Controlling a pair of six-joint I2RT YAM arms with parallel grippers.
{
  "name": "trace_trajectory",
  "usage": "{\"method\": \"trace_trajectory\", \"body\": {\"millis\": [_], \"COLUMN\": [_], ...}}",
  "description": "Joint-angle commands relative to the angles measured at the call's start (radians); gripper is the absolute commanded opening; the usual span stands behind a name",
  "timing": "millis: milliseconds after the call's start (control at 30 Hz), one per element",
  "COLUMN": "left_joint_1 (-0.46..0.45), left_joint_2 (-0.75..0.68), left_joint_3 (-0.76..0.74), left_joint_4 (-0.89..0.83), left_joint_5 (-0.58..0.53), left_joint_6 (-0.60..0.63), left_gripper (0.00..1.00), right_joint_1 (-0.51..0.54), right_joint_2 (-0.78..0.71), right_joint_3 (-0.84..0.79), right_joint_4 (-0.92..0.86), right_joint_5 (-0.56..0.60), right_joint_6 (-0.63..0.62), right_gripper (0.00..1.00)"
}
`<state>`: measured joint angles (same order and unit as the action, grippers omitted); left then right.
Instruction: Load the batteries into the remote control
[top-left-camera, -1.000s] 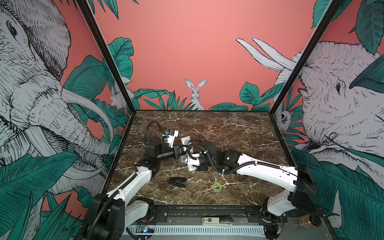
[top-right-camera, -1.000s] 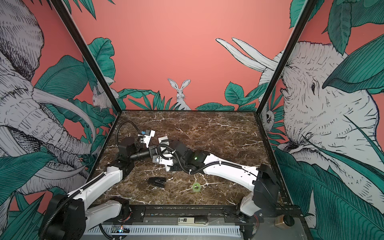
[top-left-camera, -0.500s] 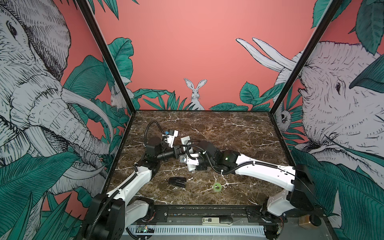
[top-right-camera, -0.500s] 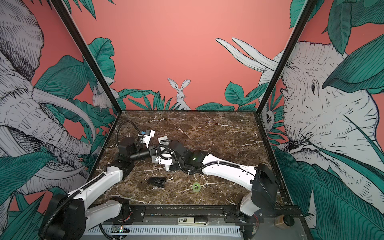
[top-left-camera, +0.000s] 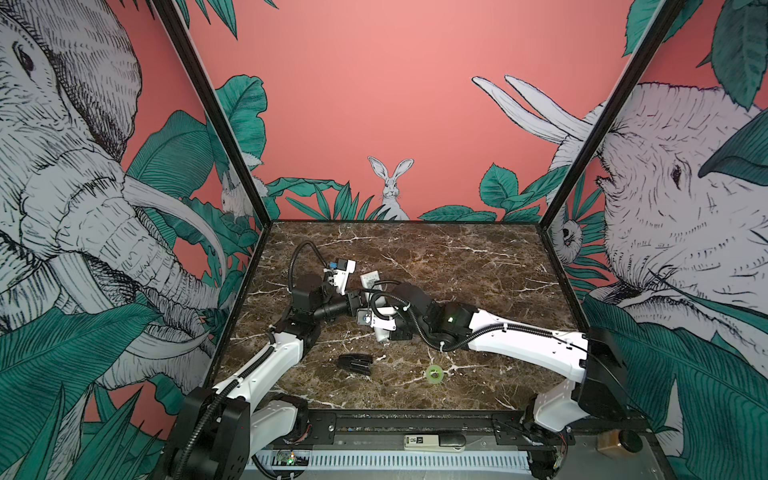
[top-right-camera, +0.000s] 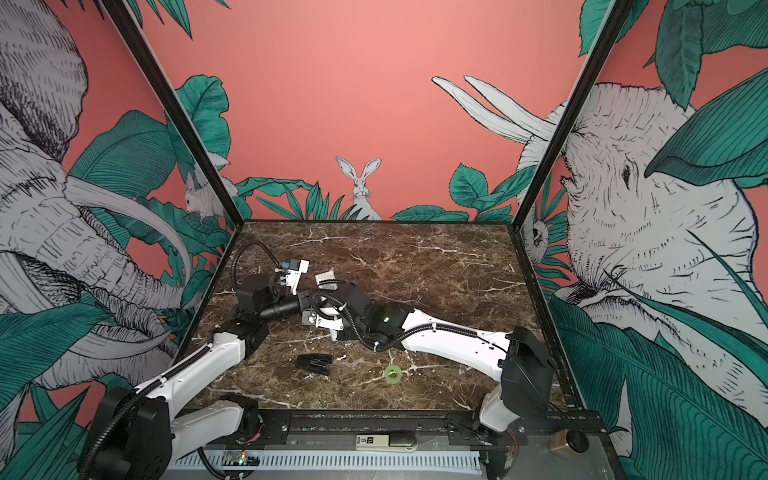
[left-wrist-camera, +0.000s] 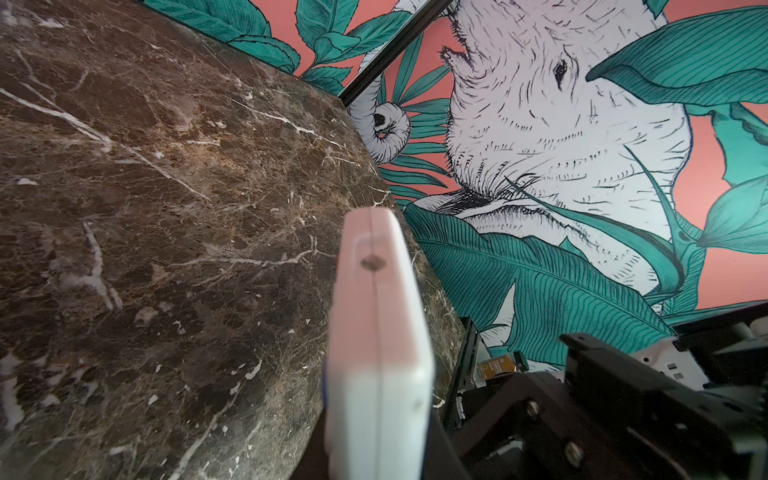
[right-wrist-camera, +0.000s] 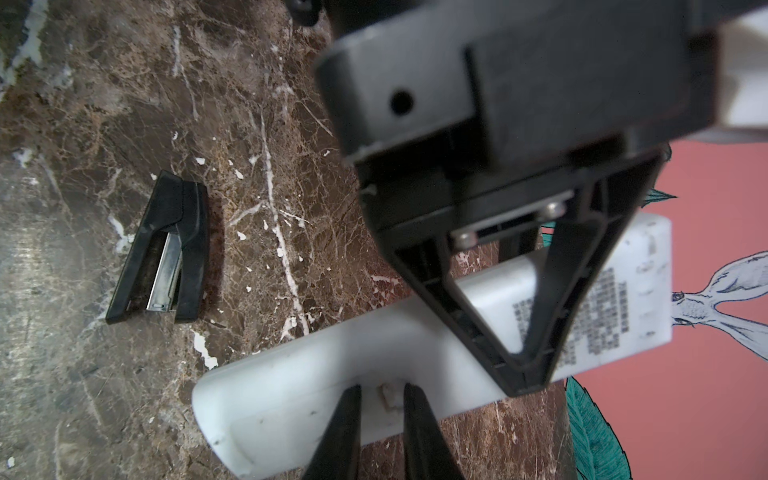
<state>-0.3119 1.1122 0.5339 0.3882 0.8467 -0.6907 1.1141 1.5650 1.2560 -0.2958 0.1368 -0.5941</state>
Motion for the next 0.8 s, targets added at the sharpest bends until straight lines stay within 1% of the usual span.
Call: {"method": "trace_trajectory", "body": {"millis": [0,233,500,600,767], "left_joint_1": [-0.006,-0.005,-0.004,-0.004,-0.004], "left_joint_2": [-0.022,-0.020,-0.020,-0.020,-0.008], "left_joint_3": [0.002,0.001,0.003,0.008,0.005], "left_joint_4": [0.060,0.058,0.050,0.018,0.015], "left_joint_5": [0.057,0.055,0.051,0.034,-0.001], "left_joint_6": [-0.024,-0.022,-0.019,-0.006,-0.006], "left_gripper": [0.00,0.00,0.00,0.00,0.00], "right_joint_1": [-0.002,-0.002,-0.001,-0.001,0.001], "right_joint_2": [0.009,-0.012,-0.017,-0.034,-0.099], "right_joint_3": [-0.027,-0.049,-0.069,-0.048,-0.059], "right_joint_4": [0.045,0.066,0.074,0.050,0.053], "right_joint_5": [0.037,0.046,0.058,0.054,0.023], "right_joint_6": [0.018,0.029,0.052,0.083,0.171], "right_gripper": [0.22,0.24,0.24,0.25,0.31]}}
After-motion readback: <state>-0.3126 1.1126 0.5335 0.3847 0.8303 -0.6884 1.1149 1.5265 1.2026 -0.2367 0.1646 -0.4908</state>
